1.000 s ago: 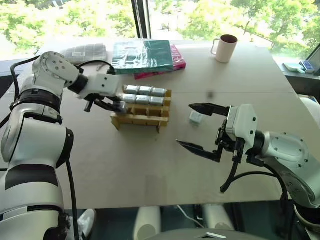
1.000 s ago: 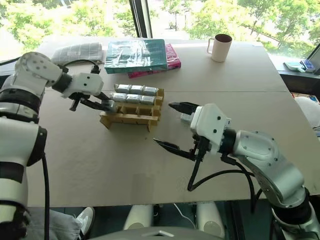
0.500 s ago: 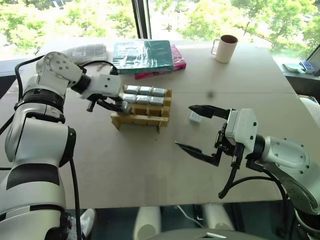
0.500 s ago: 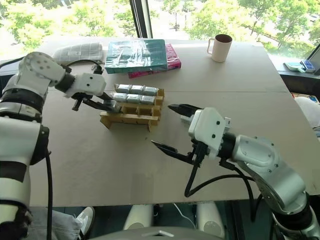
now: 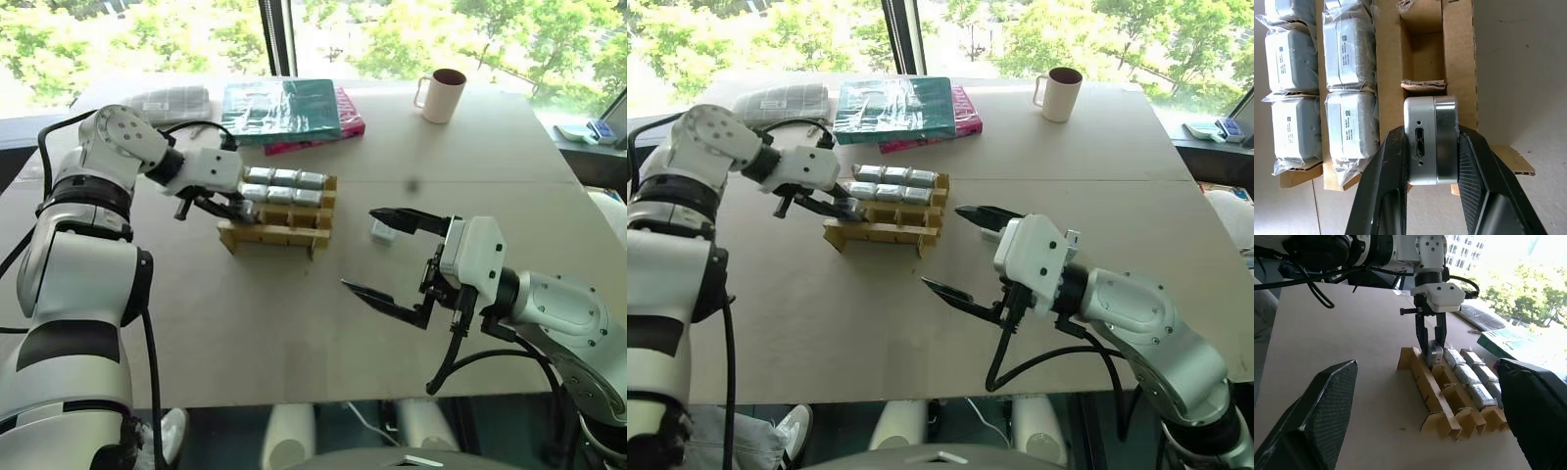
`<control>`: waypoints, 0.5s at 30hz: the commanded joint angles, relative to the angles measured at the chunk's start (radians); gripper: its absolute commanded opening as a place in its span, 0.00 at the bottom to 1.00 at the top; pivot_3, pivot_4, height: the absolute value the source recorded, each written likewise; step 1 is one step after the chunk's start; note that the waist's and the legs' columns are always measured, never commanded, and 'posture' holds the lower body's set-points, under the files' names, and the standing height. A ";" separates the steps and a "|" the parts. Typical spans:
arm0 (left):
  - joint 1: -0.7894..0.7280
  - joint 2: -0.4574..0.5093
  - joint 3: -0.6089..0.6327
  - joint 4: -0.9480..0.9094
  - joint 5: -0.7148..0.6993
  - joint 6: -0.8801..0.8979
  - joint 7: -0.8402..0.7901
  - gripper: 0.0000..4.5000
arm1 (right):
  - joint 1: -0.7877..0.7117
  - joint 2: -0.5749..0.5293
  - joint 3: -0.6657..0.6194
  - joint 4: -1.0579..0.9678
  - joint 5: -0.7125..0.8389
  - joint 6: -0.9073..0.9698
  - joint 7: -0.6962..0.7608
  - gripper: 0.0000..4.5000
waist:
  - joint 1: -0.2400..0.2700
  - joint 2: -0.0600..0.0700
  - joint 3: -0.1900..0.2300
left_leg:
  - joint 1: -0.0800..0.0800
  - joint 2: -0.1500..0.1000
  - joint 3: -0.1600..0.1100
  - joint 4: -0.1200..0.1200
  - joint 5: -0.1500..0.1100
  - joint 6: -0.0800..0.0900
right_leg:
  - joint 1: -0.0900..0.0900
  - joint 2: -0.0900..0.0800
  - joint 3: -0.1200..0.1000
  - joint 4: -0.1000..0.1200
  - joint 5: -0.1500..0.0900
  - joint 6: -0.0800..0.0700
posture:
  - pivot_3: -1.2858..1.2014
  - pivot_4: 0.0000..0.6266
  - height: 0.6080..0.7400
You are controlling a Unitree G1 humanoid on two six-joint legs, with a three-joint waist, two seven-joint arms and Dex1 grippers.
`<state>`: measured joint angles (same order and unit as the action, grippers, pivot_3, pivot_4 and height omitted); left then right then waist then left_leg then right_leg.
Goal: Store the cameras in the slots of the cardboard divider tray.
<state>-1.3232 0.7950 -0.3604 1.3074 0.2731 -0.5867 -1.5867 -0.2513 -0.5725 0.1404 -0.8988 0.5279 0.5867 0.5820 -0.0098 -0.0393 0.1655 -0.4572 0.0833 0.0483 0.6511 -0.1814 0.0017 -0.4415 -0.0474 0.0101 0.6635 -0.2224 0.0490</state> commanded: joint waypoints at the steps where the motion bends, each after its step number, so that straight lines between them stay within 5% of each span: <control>1: -0.002 0.004 0.025 -0.016 0.005 -0.010 0.007 0.17 | 0.002 -0.006 -0.014 -0.045 0.010 -0.012 -0.003 1.00 | 0.000 0.000 0.000 | 0.000 0.000 0.000 0.000 0.000 0.000 | 0.000 0.000 0.000 0.000 0.000 0.000 | 0.52 0.24 1.00; 5: 0.003 -0.002 0.036 -0.020 -0.005 -0.006 0.005 0.17 | 0.007 -0.010 -0.017 -0.046 0.011 -0.014 -0.001 1.00 | 0.000 0.000 0.000 | 0.000 0.000 0.000 0.000 0.000 0.000 | 0.000 0.000 0.000 0.000 0.000 0.000 | 0.52 0.24 1.00; 6: 0.004 -0.003 0.040 -0.022 -0.008 -0.006 0.006 0.41 | 0.008 -0.011 -0.019 -0.047 0.013 -0.015 -0.001 1.00 | 0.000 0.000 0.000 | 0.000 0.000 0.000 0.000 0.000 0.000 | 0.000 0.000 0.000 0.000 0.000 0.000 | 0.52 0.24 1.00; 11: 0.006 0.007 0.072 -0.037 -0.026 -0.027 0.007 0.93 | 0.017 -0.019 -0.028 -0.043 0.019 -0.021 0.006 1.00 | 0.000 0.000 0.000 | 0.000 0.000 0.000 0.000 0.000 0.000 | 0.001 0.000 0.000 0.000 0.000 0.000 | 0.52 0.24 1.00; 15: 0.028 0.056 0.083 -0.103 -0.181 0.024 -0.027 0.98 | 0.031 -0.025 -0.044 -0.044 0.020 -0.025 0.001 1.00 | -0.001 0.000 0.000 | 0.001 0.000 0.000 0.000 0.000 0.000 | 0.001 0.000 0.000 0.000 0.000 0.000 | 0.52 0.24 1.00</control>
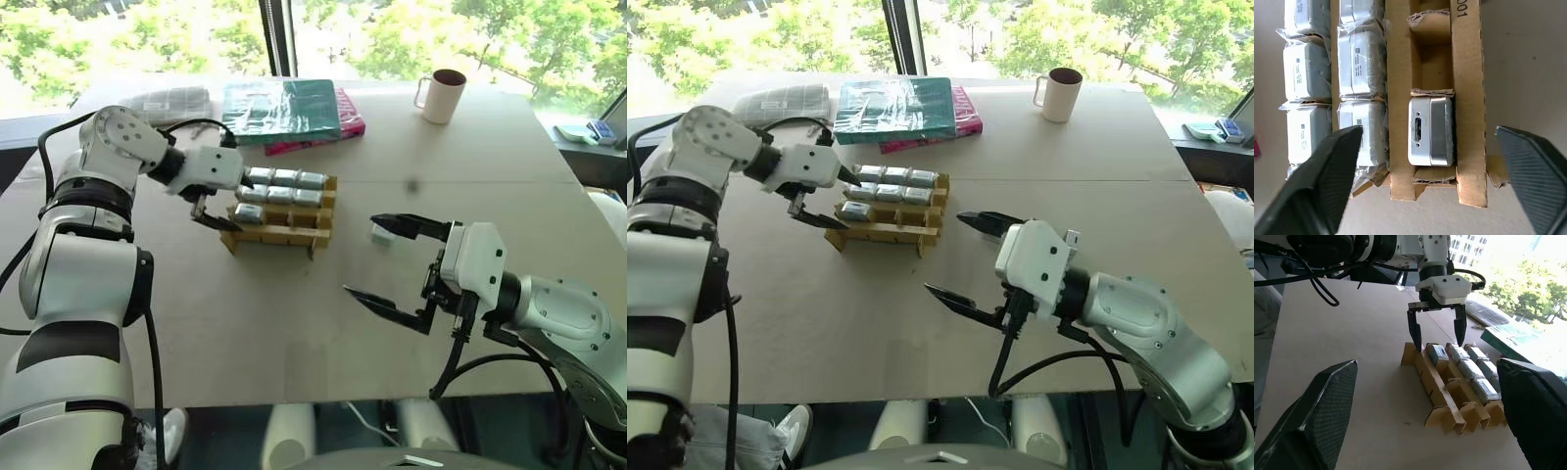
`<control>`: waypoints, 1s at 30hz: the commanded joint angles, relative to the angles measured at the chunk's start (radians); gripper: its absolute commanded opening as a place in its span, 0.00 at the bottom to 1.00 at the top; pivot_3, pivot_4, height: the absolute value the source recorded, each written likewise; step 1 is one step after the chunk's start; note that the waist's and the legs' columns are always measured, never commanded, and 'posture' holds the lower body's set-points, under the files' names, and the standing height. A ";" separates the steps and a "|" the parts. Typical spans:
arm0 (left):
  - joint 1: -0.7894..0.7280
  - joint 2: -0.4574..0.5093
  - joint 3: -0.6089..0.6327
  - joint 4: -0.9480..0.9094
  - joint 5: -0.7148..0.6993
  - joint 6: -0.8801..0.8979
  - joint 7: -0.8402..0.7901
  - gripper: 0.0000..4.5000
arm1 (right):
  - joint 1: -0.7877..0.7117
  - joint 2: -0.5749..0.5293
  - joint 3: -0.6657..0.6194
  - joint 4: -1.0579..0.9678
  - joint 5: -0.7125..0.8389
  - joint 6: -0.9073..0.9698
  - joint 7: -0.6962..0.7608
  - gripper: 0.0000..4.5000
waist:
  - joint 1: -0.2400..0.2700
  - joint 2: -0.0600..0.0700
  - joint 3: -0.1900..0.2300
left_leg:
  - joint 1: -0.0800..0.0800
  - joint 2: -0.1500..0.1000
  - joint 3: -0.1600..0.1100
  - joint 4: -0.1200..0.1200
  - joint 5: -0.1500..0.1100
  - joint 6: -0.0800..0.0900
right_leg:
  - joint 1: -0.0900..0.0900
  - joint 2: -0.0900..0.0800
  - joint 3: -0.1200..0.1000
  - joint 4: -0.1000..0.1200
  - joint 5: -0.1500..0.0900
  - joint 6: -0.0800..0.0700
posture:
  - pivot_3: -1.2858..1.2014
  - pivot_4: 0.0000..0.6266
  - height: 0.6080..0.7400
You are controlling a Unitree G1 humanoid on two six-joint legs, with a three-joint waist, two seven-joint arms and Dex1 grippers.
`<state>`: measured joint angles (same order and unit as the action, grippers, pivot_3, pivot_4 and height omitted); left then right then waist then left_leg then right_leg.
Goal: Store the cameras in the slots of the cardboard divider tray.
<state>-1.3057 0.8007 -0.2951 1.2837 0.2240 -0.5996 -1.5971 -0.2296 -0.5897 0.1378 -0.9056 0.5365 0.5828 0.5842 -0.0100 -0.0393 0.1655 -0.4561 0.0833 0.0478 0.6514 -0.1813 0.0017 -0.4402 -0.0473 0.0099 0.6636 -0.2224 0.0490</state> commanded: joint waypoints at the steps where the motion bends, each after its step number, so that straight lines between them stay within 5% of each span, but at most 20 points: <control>1: 0.044 0.077 -0.006 -0.139 -0.213 0.078 -0.017 0.98 | 0.017 -0.009 -0.048 -0.038 0.012 -0.022 -0.004 1.00 | -0.003 0.000 0.000 | 0.000 0.000 0.000 0.000 0.000 0.000 | 0.000 0.000 0.000 0.000 0.000 0.000 | 0.52 0.24 1.00; 4: 0.161 0.156 -0.052 -0.410 -0.508 0.359 -0.017 0.98 | 0.040 -0.011 -0.065 -0.038 0.015 -0.025 -0.006 1.00 | -0.008 0.000 0.000 | 0.002 0.001 0.000 -0.001 0.000 0.000 | 0.001 0.000 0.001 0.001 0.000 0.000 | 0.52 0.24 1.00; 8: 0.423 0.262 0.085 -0.959 -0.956 0.987 -0.010 0.98 | 0.008 0.004 -0.100 0.103 0.003 -0.049 0.009 1.00 | -0.008 0.000 0.000 | 0.003 0.002 0.000 0.000 0.000 0.000 | 0.003 0.000 0.001 0.001 0.000 0.000 | 0.52 0.24 1.00; 11: 0.605 0.259 0.209 -1.207 -1.112 1.196 0.111 0.98 | 0.039 -0.004 -0.110 0.117 -0.054 -0.084 -0.007 1.00 | -0.001 0.001 0.000 | 0.008 0.002 -0.001 0.001 0.000 0.000 | 0.008 0.000 -0.001 0.001 -0.003 -0.004 | 0.52 0.24 1.00; 14: 0.840 0.131 0.344 -1.470 -1.275 1.297 0.397 0.98 | 0.112 -0.020 -0.153 0.107 -0.106 -0.088 -0.044 1.00 | 0.002 0.004 -0.002 | 0.010 0.002 0.000 0.000 0.000 0.000 | 0.009 0.000 0.000 -0.001 -0.003 -0.004 | 0.52 0.24 1.00; 21: 1.256 -0.083 0.448 -1.839 -1.253 1.239 0.711 0.98 | 0.239 -0.068 -0.279 0.108 -0.077 0.021 -0.065 1.00 | 0.000 0.003 -0.002 | 0.013 0.002 0.000 0.000 0.000 0.000 | 0.011 0.001 0.002 0.000 -0.003 -0.004 | 0.52 0.24 1.00; 30: 1.432 0.024 0.577 -2.005 -1.283 1.250 0.667 0.98 | 0.159 -0.043 -0.244 0.292 -0.136 0.124 -0.141 1.00 | -0.002 0.005 -0.002 | 0.029 0.001 0.001 -0.003 -0.003 -0.006 | 0.021 -0.003 0.002 -0.002 -0.004 -0.002 | 0.52 0.24 1.00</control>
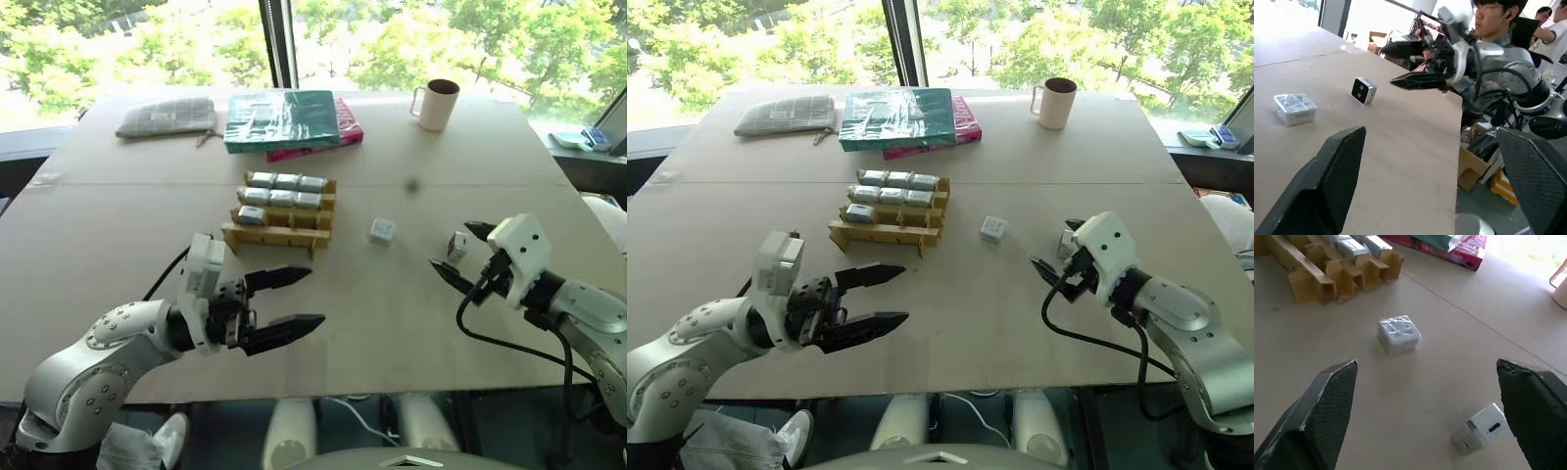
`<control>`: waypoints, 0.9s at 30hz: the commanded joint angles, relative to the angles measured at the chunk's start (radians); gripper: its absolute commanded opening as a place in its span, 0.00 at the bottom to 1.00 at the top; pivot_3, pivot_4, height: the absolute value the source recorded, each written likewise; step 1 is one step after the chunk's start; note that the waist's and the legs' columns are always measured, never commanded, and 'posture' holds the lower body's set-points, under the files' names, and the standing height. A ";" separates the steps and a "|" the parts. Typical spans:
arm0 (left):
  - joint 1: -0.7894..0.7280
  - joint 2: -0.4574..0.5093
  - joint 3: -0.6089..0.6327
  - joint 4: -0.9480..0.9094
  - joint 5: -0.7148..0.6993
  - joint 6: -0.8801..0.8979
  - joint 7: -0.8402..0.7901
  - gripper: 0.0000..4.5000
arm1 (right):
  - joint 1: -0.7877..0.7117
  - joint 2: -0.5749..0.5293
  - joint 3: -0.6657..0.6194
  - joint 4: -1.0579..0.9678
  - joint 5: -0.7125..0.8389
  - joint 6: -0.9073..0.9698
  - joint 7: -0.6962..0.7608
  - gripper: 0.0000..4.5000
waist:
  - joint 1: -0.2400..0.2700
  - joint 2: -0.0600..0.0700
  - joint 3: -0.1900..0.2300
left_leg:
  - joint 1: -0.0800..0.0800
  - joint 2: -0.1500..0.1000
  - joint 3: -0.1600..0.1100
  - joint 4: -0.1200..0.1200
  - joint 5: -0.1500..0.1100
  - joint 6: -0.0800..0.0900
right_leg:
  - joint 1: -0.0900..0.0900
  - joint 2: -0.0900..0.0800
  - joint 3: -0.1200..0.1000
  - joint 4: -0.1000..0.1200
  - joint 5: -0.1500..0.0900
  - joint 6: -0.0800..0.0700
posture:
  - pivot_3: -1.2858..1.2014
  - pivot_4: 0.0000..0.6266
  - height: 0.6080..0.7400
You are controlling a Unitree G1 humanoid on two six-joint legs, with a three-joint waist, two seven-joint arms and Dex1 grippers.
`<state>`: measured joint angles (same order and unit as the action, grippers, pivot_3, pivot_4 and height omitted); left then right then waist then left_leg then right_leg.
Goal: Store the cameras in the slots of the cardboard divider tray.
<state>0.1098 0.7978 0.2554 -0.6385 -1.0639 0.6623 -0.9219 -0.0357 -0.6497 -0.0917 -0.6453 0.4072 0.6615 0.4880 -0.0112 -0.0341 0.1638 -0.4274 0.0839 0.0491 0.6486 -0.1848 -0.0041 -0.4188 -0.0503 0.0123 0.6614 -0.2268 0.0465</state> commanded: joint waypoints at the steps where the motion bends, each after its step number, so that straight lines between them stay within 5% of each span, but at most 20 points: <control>1: 0.029 0.035 0.039 -0.101 0.006 -0.017 -0.011 0.98 | -0.053 0.041 -0.022 0.052 0.007 0.083 -0.069 1.00 | -0.002 0.000 0.000 | -0.001 0.000 0.000 0.000 0.000 0.000 | 0.000 0.000 0.000 -0.001 0.000 0.000 | 0.52 0.24 1.00; 11: 0.145 0.009 0.100 -0.195 0.018 -0.100 -0.034 0.98 | -0.274 0.205 -0.060 0.220 0.031 0.414 -0.273 1.00 | -0.002 0.001 0.000 | -0.005 0.000 0.003 -0.010 0.003 0.005 | -0.006 0.002 0.003 -0.005 0.002 -0.004 | 0.52 0.24 1.00; 25: 0.058 -0.048 -0.015 -0.010 0.207 -0.207 -0.065 0.98 | -0.328 0.199 -0.067 0.300 0.011 0.521 -0.293 1.00 | -0.003 0.001 0.001 | -0.006 0.000 0.008 -0.013 0.003 0.005 | -0.011 0.003 0.007 -0.006 0.001 -0.001 | 0.52 0.24 1.00; 27: 0.048 -0.056 -0.022 0.009 0.222 -0.216 -0.066 1.00 | -0.335 0.197 -0.063 0.310 0.009 0.519 -0.288 0.89 | -0.003 0.001 0.001 | -0.006 0.000 0.009 -0.013 0.003 0.005 | -0.011 0.003 0.007 -0.006 0.000 -0.001 | 0.52 0.24 1.00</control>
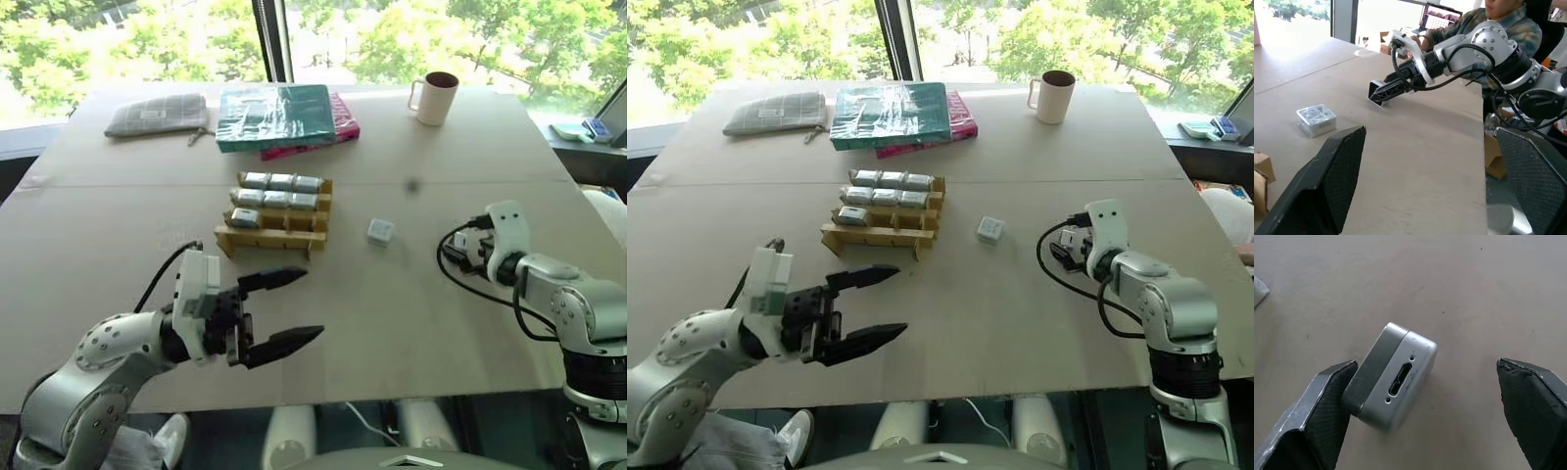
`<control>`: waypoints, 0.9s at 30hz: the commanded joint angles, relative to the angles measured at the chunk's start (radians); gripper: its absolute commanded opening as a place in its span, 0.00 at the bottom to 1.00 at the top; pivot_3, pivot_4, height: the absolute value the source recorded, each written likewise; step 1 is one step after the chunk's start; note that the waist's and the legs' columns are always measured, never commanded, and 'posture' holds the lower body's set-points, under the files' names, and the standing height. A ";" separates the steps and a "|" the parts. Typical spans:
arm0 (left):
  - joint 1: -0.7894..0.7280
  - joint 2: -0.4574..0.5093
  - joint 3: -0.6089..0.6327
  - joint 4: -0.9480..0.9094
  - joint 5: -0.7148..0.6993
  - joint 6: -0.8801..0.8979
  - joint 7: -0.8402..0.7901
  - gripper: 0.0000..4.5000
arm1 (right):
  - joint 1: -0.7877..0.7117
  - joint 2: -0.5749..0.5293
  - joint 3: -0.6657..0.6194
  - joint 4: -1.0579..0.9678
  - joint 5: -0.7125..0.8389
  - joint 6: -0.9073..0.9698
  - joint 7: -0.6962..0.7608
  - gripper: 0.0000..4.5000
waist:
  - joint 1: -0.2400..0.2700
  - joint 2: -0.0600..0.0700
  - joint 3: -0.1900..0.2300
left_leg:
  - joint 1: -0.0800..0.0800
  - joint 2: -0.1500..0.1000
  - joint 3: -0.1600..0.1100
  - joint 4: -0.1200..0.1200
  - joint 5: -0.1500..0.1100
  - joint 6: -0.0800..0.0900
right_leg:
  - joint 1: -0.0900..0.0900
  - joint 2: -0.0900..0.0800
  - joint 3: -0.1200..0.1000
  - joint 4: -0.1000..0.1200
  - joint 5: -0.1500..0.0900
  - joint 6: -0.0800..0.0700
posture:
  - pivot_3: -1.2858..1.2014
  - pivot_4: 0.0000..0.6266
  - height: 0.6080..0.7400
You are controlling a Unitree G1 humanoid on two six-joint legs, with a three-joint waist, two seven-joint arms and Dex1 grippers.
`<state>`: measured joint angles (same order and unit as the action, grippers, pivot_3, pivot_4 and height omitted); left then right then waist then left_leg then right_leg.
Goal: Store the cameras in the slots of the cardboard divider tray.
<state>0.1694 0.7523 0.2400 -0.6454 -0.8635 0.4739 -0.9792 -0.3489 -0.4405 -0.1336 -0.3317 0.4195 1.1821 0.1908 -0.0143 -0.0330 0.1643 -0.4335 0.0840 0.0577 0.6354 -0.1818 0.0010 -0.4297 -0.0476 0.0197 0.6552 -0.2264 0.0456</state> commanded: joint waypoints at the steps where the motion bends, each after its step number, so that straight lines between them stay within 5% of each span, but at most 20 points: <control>1: -0.014 -0.013 -0.009 0.022 0.027 -0.030 -0.009 1.00 | -0.024 -0.013 -0.019 -0.001 -0.005 -0.002 0.012 0.82 | -0.001 0.000 0.000 | 0.000 0.000 0.000 0.000 0.000 0.000 | 0.000 0.000 0.000 0.000 0.000 0.000 | 0.52 0.24 1.00; 6: 0.006 -0.022 0.012 0.029 0.036 -0.037 -0.005 1.00 | -0.035 -0.024 -0.002 0.009 -0.008 -0.003 0.035 0.30 | -0.001 0.000 0.000 | 0.000 0.000 0.001 -0.001 0.000 0.000 | -0.001 0.000 0.001 -0.001 0.000 0.000 | 0.52 0.24 1.00; 8: 0.018 -0.025 0.022 0.037 0.040 -0.046 -0.007 1.00 | -0.040 -0.041 0.018 0.010 -0.015 -0.013 0.053 0.18 | -0.001 0.000 0.000 | 0.000 0.000 0.002 -0.001 0.000 0.000 | -0.001 0.000 0.001 -0.001 0.000 0.000 | 0.52 0.24 1.00; 16: 0.069 -0.125 0.101 0.077 0.076 -0.108 0.102 1.00 | -0.210 -0.152 0.349 -0.005 -0.147 -0.478 0.392 0.18 | -0.028 0.002 0.002 | 0.000 0.001 0.003 -0.002 0.000 0.000 | -0.003 0.000 0.003 -0.001 -0.001 0.001 | 0.52 0.24 1.00; 27: 0.116 -0.136 0.387 0.259 -0.006 -0.087 0.169 1.00 | -0.614 0.312 0.576 0.635 -0.279 -0.980 0.604 0.18 | -0.024 0.000 0.003 | -0.001 0.005 0.003 -0.003 0.000 0.000 | -0.004 0.005 0.002 -0.001 0.002 -0.003 | 0.52 0.24 1.00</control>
<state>0.2838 0.6200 0.5869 -0.3793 -0.8484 0.3912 -0.8122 -0.9339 -0.1385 0.4612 0.2530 0.1590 0.2673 0.7908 -0.0382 -0.0326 0.1671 -0.4348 0.0886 0.0616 0.6325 -0.1821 0.0006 -0.4335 -0.0446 0.0214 0.6534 -0.2244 0.0425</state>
